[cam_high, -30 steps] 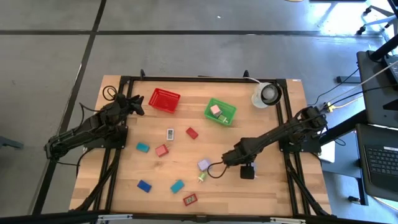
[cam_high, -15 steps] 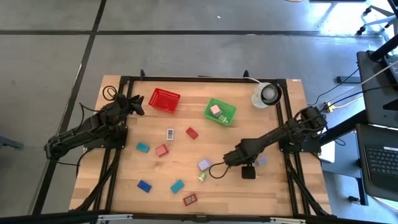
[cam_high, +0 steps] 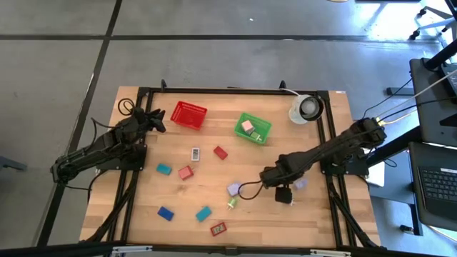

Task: Pick & Place Office items
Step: Put the right light violet charger adapter into the green bin

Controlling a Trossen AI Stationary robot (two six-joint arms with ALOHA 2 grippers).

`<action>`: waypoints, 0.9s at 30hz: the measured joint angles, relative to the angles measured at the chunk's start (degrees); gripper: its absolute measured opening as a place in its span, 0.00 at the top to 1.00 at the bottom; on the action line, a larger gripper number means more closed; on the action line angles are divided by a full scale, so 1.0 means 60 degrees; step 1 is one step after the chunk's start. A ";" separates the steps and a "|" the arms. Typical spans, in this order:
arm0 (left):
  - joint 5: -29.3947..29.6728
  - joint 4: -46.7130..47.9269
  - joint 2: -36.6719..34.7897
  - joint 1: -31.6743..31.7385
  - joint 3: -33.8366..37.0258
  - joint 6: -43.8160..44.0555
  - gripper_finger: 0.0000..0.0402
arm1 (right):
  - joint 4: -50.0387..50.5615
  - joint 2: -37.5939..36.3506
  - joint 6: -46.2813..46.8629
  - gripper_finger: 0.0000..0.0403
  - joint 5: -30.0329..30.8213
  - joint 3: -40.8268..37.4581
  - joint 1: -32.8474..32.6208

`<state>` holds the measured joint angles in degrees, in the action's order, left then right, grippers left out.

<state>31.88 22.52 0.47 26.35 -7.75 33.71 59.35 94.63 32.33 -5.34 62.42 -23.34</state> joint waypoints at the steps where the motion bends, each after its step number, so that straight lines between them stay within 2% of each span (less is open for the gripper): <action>1: 0.0000 0.0000 0.0000 -0.0004 0.0000 0.0000 0.65 | 0.0029 -0.0001 0.0077 0.29 -0.0001 -0.0033 -0.0036; 6: 0.0002 0.0000 0.0000 -0.0004 0.0000 0.0000 0.65 | -0.0290 -0.0004 0.0816 0.28 -0.0232 -0.0491 -0.0130; 13: 0.0003 0.0000 0.0000 -0.0004 0.0000 0.0000 0.65 | 0.0082 -0.0004 0.1365 0.18 -0.0284 -0.0814 -0.0130; 20: 0.0000 0.0000 0.0000 -0.0003 0.0000 0.0000 0.65 | 0.1589 -0.0004 -0.0672 0.17 -0.0293 -0.0824 -0.0252; 27: 0.0000 0.0000 0.0000 -0.0003 0.0000 0.0000 0.65 | 0.1540 -0.0004 -0.2511 0.23 -0.0466 -0.0824 -0.0790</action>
<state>31.88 22.52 0.47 26.33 -7.75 33.71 68.59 94.61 17.26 -8.14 57.47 -28.08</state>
